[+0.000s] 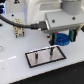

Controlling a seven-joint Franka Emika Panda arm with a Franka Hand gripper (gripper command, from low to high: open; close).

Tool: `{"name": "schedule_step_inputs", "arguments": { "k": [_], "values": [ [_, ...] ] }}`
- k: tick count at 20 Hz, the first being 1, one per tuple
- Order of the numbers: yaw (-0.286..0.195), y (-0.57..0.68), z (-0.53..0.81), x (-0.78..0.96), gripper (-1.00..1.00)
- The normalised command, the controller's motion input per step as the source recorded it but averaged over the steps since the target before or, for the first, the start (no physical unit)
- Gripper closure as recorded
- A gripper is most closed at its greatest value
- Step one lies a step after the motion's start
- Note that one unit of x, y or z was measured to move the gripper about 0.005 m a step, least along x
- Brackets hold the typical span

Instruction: Insert the blue gear onto the right peg, followed by the red gear

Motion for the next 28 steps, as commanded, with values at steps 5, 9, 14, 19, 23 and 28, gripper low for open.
{"name": "schedule_step_inputs", "arguments": {
  "k": [5, 9, 14, 19, 23, 28],
  "values": [
    [0.000, -0.15, -0.07, 0.32, 1.00],
    [0.000, -0.05, -0.02, 0.03, 1.00],
    [0.000, -0.05, 0.11, 0.01, 1.00],
    [0.000, -0.07, 0.33, 0.04, 1.00],
    [0.000, -0.03, 0.26, 0.02, 1.00],
    [0.000, -0.09, 0.20, 0.07, 1.00]
  ]
}}
